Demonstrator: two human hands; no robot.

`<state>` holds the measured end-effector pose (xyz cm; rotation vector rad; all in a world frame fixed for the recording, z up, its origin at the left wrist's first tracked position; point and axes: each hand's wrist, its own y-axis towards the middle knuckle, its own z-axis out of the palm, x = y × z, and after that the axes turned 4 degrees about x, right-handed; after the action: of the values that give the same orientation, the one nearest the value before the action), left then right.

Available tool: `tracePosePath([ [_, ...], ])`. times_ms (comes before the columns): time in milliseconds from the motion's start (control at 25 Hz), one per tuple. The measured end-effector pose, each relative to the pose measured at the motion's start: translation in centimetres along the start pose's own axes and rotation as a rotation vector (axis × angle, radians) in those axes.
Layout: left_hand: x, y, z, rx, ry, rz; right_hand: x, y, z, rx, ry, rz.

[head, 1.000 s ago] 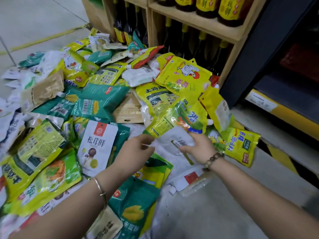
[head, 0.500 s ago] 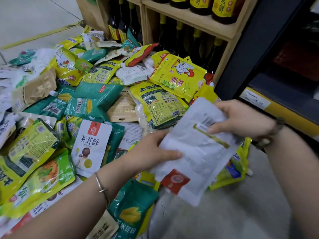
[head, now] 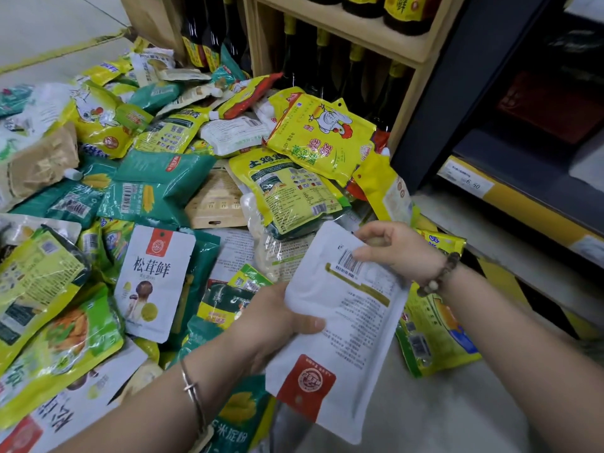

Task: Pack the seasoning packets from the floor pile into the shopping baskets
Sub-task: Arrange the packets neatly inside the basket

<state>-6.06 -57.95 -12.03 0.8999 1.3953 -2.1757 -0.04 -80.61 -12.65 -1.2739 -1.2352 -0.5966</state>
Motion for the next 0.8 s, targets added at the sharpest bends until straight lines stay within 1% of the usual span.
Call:
tracePosePath([
  [40,0.4,0.1,0.1,-0.027,0.002,-0.009,-1.6,-0.1,-1.1,-0.113,-0.019,0.027],
  [80,0.8,0.2,0.2,-0.051,0.002,-0.019,-3.2,-0.2,-2.5,-0.208,-0.123,0.077],
  [120,1.2,0.2,0.3,-0.073,0.003,-0.030,-5.0,-0.4,-4.2,-0.255,-0.331,0.174],
  [160,1.6,0.2,0.3,-0.092,-0.001,-0.039,-6.7,-0.8,-5.6,-0.214,-0.603,0.311],
  [200,1.9,0.3,0.2,-0.103,-0.014,-0.049,-8.3,-1.2,-6.6,-0.096,-0.869,0.447],
  [240,2.1,0.5,0.1,-0.107,-0.034,-0.062,-9.8,-1.6,-7.1,0.029,-1.082,0.542],
  [280,2.3,0.6,0.0,-0.111,-0.052,-0.077,-11.2,-1.9,-7.2,0.111,-1.221,0.581],
  [320,2.4,0.8,0.0,-0.118,-0.062,-0.090,-12.4,-2.1,-7.1,0.131,-1.291,0.576],
  [440,2.7,1.2,-0.3,-0.136,-0.085,-0.111,-14.1,-2.5,-6.8,0.047,-1.348,0.489],
  [560,3.2,1.5,-0.7,-0.173,-0.090,-0.124,-14.1,-2.7,-7.1,0.023,-1.382,0.511],
  [680,3.7,1.9,-1.0,-0.211,-0.097,-0.129,-13.8,-2.6,-7.2,0.016,-1.344,0.637],
  [800,4.0,2.2,-1.0,-0.231,-0.094,-0.129,-14.4,-3.4,-6.8,-0.056,-1.198,0.786],
])
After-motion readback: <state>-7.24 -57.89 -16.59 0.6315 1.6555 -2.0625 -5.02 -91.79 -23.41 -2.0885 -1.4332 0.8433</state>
